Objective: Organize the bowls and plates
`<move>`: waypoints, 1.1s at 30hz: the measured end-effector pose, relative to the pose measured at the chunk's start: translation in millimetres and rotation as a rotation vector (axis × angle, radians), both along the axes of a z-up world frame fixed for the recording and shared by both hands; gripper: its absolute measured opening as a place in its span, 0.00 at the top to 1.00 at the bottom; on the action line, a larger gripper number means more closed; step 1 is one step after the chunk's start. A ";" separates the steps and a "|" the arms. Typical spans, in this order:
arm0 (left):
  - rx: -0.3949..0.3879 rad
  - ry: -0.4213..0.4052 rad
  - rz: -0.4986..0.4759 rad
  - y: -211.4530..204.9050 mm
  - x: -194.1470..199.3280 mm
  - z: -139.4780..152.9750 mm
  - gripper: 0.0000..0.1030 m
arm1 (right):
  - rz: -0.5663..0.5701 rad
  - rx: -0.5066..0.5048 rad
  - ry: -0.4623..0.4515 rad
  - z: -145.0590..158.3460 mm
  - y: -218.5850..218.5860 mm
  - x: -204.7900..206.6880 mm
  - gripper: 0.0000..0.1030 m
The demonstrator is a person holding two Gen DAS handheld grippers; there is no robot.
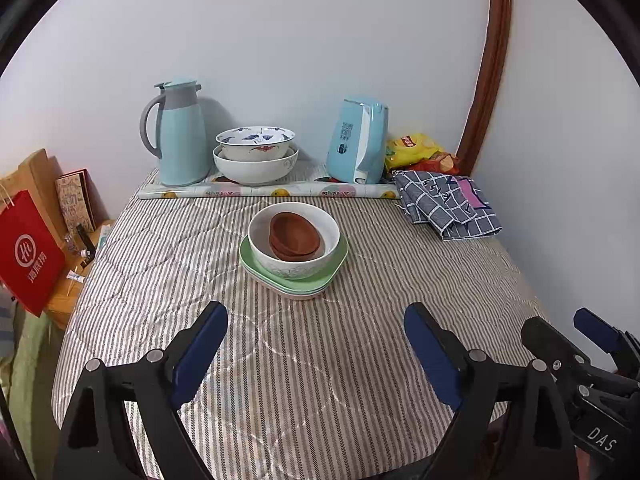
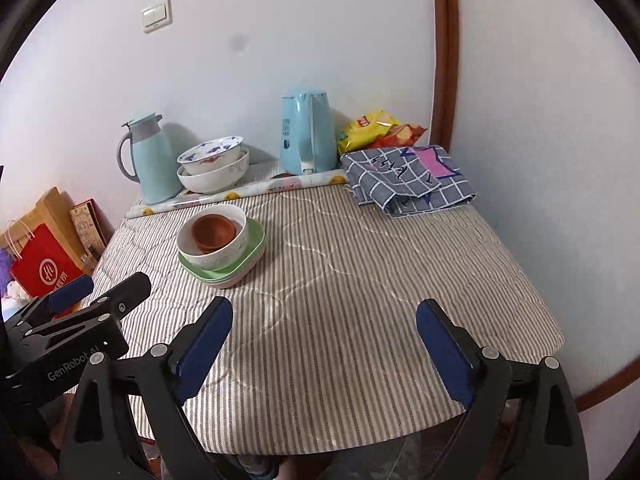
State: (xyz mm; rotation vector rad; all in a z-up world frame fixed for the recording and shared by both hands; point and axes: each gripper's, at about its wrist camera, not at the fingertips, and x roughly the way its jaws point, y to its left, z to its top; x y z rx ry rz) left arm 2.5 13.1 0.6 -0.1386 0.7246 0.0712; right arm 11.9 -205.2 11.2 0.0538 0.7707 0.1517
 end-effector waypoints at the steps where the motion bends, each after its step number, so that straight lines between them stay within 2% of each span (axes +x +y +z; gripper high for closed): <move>1: 0.000 -0.002 0.000 -0.8 -0.3 0.5 0.11 | 0.000 -0.001 -0.002 0.1 -1.1 -0.9 0.10; 5: 0.004 -0.009 0.007 -1.1 -1.5 1.5 0.09 | -0.004 0.004 -0.008 0.8 -3.6 -3.2 0.10; 33: 0.013 -0.016 0.002 -4.2 -8.0 5.9 0.08 | -0.002 0.021 -0.006 0.4 -6.1 -6.8 0.10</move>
